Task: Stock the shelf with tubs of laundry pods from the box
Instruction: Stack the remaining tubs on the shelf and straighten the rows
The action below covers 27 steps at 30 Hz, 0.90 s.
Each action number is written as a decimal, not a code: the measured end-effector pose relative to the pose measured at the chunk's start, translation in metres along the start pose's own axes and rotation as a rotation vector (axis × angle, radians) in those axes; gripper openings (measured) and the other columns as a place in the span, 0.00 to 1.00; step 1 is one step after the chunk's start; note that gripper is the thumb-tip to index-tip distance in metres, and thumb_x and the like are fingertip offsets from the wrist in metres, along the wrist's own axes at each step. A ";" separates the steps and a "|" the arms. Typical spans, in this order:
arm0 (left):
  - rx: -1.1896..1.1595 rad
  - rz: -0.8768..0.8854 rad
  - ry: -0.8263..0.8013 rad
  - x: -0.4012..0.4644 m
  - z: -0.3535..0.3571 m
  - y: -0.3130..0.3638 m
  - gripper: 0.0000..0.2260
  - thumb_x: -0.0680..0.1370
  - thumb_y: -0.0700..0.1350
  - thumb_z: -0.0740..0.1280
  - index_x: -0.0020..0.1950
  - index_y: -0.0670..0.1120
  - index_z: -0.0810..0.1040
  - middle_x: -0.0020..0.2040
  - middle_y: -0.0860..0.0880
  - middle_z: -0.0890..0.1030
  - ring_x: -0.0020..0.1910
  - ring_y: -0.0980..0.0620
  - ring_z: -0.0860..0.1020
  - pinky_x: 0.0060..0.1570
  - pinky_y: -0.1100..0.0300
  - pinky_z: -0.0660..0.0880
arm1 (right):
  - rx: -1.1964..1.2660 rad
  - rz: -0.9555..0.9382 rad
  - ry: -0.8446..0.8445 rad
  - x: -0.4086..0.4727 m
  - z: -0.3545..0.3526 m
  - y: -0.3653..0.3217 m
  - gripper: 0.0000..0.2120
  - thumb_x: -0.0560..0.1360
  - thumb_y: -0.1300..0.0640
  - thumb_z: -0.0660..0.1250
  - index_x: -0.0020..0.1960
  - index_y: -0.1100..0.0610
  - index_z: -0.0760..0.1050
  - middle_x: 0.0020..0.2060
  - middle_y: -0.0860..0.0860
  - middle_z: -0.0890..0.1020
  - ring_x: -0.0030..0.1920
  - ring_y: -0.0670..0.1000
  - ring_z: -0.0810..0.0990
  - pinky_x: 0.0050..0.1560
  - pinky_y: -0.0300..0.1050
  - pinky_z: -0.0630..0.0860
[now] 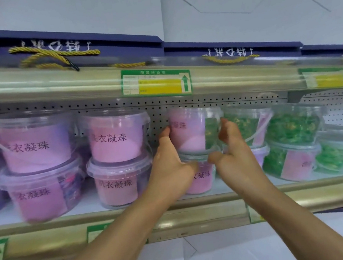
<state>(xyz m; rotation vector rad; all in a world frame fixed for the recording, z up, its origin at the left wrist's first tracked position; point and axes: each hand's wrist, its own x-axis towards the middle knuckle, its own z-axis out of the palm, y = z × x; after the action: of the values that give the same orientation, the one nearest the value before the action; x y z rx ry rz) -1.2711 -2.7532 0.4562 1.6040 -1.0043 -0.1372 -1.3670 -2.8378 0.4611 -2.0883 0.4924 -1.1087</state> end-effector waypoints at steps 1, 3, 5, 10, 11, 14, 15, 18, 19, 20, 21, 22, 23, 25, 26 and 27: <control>0.033 0.042 0.012 -0.008 0.000 -0.001 0.41 0.65 0.42 0.70 0.74 0.50 0.54 0.68 0.51 0.68 0.65 0.50 0.70 0.64 0.51 0.68 | 0.040 0.022 -0.012 0.006 -0.003 0.002 0.32 0.72 0.70 0.61 0.72 0.53 0.56 0.66 0.49 0.69 0.63 0.48 0.69 0.54 0.34 0.68; 0.096 0.138 0.035 -0.023 0.001 -0.004 0.41 0.64 0.44 0.69 0.73 0.52 0.55 0.69 0.53 0.66 0.68 0.54 0.65 0.67 0.55 0.65 | 0.134 0.086 -0.044 0.015 -0.007 0.006 0.33 0.72 0.69 0.60 0.73 0.53 0.55 0.64 0.49 0.72 0.61 0.49 0.73 0.53 0.40 0.72; 0.138 0.193 0.071 -0.029 0.000 -0.009 0.38 0.67 0.38 0.69 0.72 0.53 0.55 0.70 0.54 0.64 0.69 0.57 0.62 0.65 0.63 0.61 | 0.111 0.117 -0.036 0.016 -0.011 0.009 0.30 0.74 0.67 0.61 0.73 0.54 0.57 0.65 0.49 0.72 0.63 0.50 0.72 0.58 0.46 0.72; 0.062 0.066 0.026 -0.008 0.002 -0.010 0.42 0.70 0.37 0.70 0.75 0.51 0.48 0.73 0.52 0.62 0.69 0.55 0.63 0.64 0.62 0.63 | -0.032 -0.012 0.061 -0.002 -0.009 0.006 0.28 0.73 0.69 0.61 0.70 0.56 0.60 0.59 0.48 0.72 0.59 0.47 0.71 0.58 0.42 0.67; 0.058 0.054 0.024 -0.005 0.003 -0.009 0.42 0.69 0.37 0.71 0.75 0.50 0.49 0.72 0.51 0.64 0.67 0.53 0.66 0.65 0.59 0.65 | -0.020 -0.010 0.031 0.000 -0.007 0.007 0.29 0.72 0.70 0.60 0.71 0.55 0.60 0.59 0.48 0.72 0.60 0.48 0.71 0.59 0.43 0.68; 0.073 0.095 0.054 -0.009 0.006 -0.009 0.41 0.65 0.42 0.69 0.74 0.49 0.53 0.70 0.50 0.66 0.68 0.51 0.66 0.67 0.52 0.66 | 0.017 0.023 -0.011 0.012 -0.003 0.011 0.30 0.71 0.71 0.59 0.71 0.55 0.59 0.60 0.49 0.73 0.60 0.49 0.73 0.60 0.47 0.71; 0.089 0.116 0.070 -0.012 0.007 -0.009 0.40 0.64 0.43 0.67 0.74 0.49 0.53 0.70 0.50 0.65 0.69 0.52 0.65 0.67 0.53 0.65 | 0.033 0.027 -0.012 0.015 -0.003 0.013 0.30 0.72 0.71 0.59 0.71 0.55 0.59 0.61 0.49 0.73 0.60 0.49 0.73 0.61 0.48 0.72; 0.153 0.146 0.085 -0.017 0.007 -0.013 0.38 0.68 0.37 0.68 0.73 0.49 0.55 0.71 0.50 0.63 0.69 0.54 0.63 0.66 0.62 0.61 | 0.037 0.017 -0.021 0.017 -0.002 0.022 0.30 0.71 0.72 0.60 0.70 0.56 0.60 0.61 0.47 0.73 0.61 0.48 0.73 0.62 0.49 0.71; 0.173 0.148 0.085 -0.017 0.006 -0.015 0.37 0.68 0.36 0.68 0.73 0.49 0.55 0.71 0.50 0.63 0.69 0.54 0.63 0.64 0.64 0.60 | 0.024 0.002 -0.033 0.015 -0.001 0.025 0.30 0.71 0.72 0.59 0.70 0.55 0.60 0.60 0.46 0.73 0.61 0.48 0.73 0.63 0.50 0.71; 0.191 0.145 0.079 -0.017 0.006 -0.016 0.37 0.69 0.36 0.68 0.73 0.49 0.54 0.71 0.51 0.62 0.69 0.54 0.63 0.63 0.65 0.60 | 0.006 -0.014 -0.049 0.013 -0.001 0.028 0.31 0.70 0.72 0.59 0.70 0.55 0.60 0.60 0.45 0.73 0.61 0.48 0.73 0.63 0.50 0.70; 0.207 0.143 0.068 -0.017 0.005 -0.017 0.37 0.69 0.35 0.68 0.73 0.50 0.54 0.71 0.51 0.62 0.69 0.55 0.63 0.62 0.66 0.60 | -0.015 -0.027 -0.071 0.011 -0.001 0.031 0.32 0.70 0.72 0.59 0.71 0.54 0.59 0.60 0.45 0.73 0.61 0.48 0.73 0.63 0.49 0.70; 0.219 0.140 0.053 -0.017 0.004 -0.019 0.38 0.69 0.35 0.68 0.74 0.51 0.53 0.71 0.52 0.63 0.68 0.57 0.63 0.60 0.67 0.60 | -0.037 -0.034 -0.100 0.009 -0.002 0.032 0.34 0.70 0.72 0.58 0.72 0.53 0.58 0.60 0.45 0.73 0.61 0.48 0.72 0.63 0.48 0.70; 0.232 0.137 0.036 -0.018 0.003 -0.020 0.39 0.70 0.35 0.68 0.74 0.52 0.52 0.71 0.53 0.63 0.67 0.59 0.63 0.59 0.68 0.59 | -0.051 -0.039 -0.131 0.008 -0.004 0.034 0.35 0.70 0.73 0.58 0.73 0.52 0.56 0.61 0.46 0.72 0.63 0.48 0.71 0.64 0.47 0.69; 0.250 0.119 0.006 -0.019 0.002 -0.021 0.40 0.70 0.36 0.68 0.75 0.53 0.50 0.72 0.54 0.62 0.64 0.62 0.62 0.57 0.69 0.59 | -0.096 -0.042 -0.176 0.008 -0.006 0.035 0.38 0.71 0.72 0.58 0.76 0.52 0.51 0.68 0.48 0.69 0.67 0.48 0.68 0.68 0.46 0.65; 0.258 0.108 -0.002 -0.019 0.003 -0.022 0.40 0.71 0.36 0.68 0.75 0.54 0.50 0.72 0.54 0.61 0.64 0.62 0.62 0.57 0.69 0.60 | -0.137 -0.046 -0.187 0.009 -0.007 0.035 0.38 0.71 0.72 0.58 0.76 0.52 0.50 0.70 0.49 0.67 0.69 0.49 0.66 0.69 0.44 0.64; 0.269 0.103 -0.009 -0.019 0.003 -0.022 0.40 0.71 0.36 0.68 0.75 0.53 0.49 0.73 0.55 0.60 0.65 0.61 0.62 0.58 0.70 0.60 | -0.179 -0.056 -0.192 0.009 -0.008 0.035 0.38 0.71 0.72 0.59 0.76 0.53 0.49 0.70 0.50 0.66 0.69 0.49 0.65 0.68 0.42 0.62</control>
<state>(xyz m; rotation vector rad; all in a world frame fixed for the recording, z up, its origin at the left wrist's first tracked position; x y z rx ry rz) -1.2728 -2.7439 0.4285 1.7902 -1.1468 0.0635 -1.3684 -2.8703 0.4429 -2.3493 0.4564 -0.9112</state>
